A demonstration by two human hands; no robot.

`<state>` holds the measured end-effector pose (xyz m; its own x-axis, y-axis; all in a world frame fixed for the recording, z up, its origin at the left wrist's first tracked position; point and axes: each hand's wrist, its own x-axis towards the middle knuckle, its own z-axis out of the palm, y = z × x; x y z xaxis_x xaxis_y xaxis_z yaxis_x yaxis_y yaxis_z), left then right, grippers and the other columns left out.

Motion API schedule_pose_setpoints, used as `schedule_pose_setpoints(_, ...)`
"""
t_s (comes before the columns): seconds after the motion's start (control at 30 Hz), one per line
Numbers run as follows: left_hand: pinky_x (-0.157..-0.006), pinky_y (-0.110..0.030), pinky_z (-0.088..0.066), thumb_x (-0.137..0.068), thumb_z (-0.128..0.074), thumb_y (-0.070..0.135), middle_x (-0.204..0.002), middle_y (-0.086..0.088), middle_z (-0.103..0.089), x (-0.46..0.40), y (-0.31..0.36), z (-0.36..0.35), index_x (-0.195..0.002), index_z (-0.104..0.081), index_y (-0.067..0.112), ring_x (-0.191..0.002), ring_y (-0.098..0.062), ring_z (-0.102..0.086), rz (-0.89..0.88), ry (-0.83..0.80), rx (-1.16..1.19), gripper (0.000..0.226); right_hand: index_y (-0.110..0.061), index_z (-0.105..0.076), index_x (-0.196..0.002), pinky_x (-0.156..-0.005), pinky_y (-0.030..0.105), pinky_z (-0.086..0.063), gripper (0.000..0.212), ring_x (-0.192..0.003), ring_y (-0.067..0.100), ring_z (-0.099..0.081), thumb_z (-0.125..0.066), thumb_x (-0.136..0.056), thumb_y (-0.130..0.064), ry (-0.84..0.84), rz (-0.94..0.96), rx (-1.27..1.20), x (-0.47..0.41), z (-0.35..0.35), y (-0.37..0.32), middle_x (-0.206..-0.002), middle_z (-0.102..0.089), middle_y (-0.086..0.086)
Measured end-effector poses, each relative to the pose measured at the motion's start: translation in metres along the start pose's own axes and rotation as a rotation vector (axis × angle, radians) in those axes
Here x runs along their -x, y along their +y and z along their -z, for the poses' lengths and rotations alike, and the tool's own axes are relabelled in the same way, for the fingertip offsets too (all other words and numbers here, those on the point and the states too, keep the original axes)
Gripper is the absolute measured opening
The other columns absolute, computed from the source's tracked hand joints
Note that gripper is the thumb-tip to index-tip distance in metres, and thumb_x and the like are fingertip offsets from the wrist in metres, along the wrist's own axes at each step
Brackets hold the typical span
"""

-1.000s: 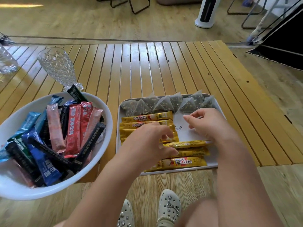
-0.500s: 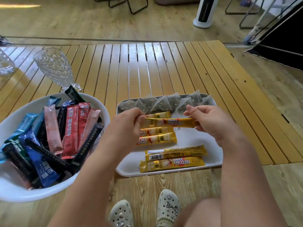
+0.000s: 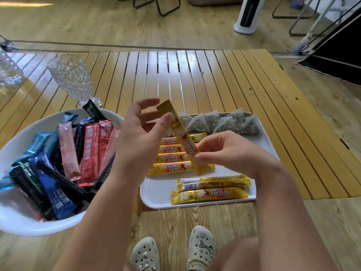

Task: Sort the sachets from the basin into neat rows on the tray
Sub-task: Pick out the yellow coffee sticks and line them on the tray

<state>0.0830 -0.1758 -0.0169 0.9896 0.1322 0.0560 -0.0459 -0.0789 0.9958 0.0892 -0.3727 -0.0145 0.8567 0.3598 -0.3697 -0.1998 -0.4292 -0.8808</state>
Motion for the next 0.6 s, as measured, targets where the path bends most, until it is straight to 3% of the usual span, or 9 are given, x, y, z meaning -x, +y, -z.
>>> schedule_pose_setpoints(0.07, -0.085, -0.03, -0.054, -0.084, -0.069, 0.028, -0.096, -0.003, -0.073, 0.001, 0.0, -0.005, -0.114, -0.056, 0.03, -0.093, -0.013, -0.07, 0.044, -0.032, 0.017, 0.033, -0.016, -0.076, -0.087, -0.079, 0.023, -0.055, 0.006, -0.08, 0.01, -0.07, -0.073, -0.082, -0.014, 0.003, 0.016, -0.023, -0.001, -0.001, -0.002, -0.084, -0.077, 0.003)
schedule_pose_setpoints(0.2, -0.087, -0.032, -0.055, -0.085, -0.07, 0.021, -0.093, 0.004, -0.074, 0.003, -0.002, -0.009, -0.103, -0.066, 0.024, -0.091, -0.01, -0.07, 0.087, -0.183, -0.094, 0.019, -0.011, -0.073, -0.087, -0.059, 0.014, -0.049, 0.009, -0.067, 0.006, -0.066, -0.075, -0.079, -0.012, 0.081, 0.026, -0.056, -0.003, -0.004, -0.003, -0.076, -0.074, 0.003)
schedule_pose_setpoints(0.3, -0.081, -0.031, -0.057, -0.086, -0.071, 0.019, -0.088, 0.004, -0.075, 0.004, -0.006, -0.01, -0.096, -0.07, 0.02, -0.086, -0.009, -0.07, 0.036, -0.265, -0.205, 0.011, -0.004, -0.07, -0.095, -0.064, 0.019, -0.055, 0.018, -0.073, 0.015, -0.072, -0.075, -0.078, -0.006, 0.107, 0.038, -0.168, -0.005, -0.008, -0.005, -0.083, -0.075, 0.011)
schedule_pose_setpoints(0.43, -0.08, -0.038, -0.059, -0.086, -0.071, 0.02, -0.085, 0.005, -0.074, 0.005, -0.009, -0.012, -0.096, -0.071, 0.021, -0.083, -0.01, -0.071, 0.01, -0.301, -0.277, 0.01, -0.007, -0.073, -0.095, -0.066, 0.02, -0.057, 0.016, -0.075, 0.014, -0.074, -0.075, -0.079, -0.004, 0.124, 0.059, -0.19, -0.005, -0.009, -0.007, -0.082, -0.077, 0.003)
schedule_pose_setpoints(0.53, -0.075, -0.035, -0.059, -0.088, -0.068, 0.019, -0.081, 0.007, -0.073, 0.004, -0.011, -0.008, -0.095, -0.071, 0.022, -0.078, -0.009, -0.069, -0.021, -0.285, -0.363, 0.008, -0.014, -0.074, -0.092, -0.066, 0.021, -0.057, 0.014, -0.075, 0.013, -0.073, -0.076, -0.078, -0.014, 0.133, 0.045, -0.135, -0.001, -0.005, -0.006, -0.08, -0.076, 0.001)
schedule_pose_setpoints(0.6, -0.07, -0.025, -0.056, -0.089, -0.067, 0.019, -0.079, 0.01, -0.072, 0.003, -0.01, 0.0, -0.093, -0.072, 0.024, -0.076, -0.004, -0.067, -0.035, -0.271, -0.472, 0.008, -0.018, -0.072, -0.093, -0.066, 0.022, -0.057, 0.021, -0.071, 0.011, -0.071, -0.076, -0.074, -0.026, 0.197, 0.017, -0.119, 0.001, 0.004, -0.001, -0.078, -0.075, -0.002)
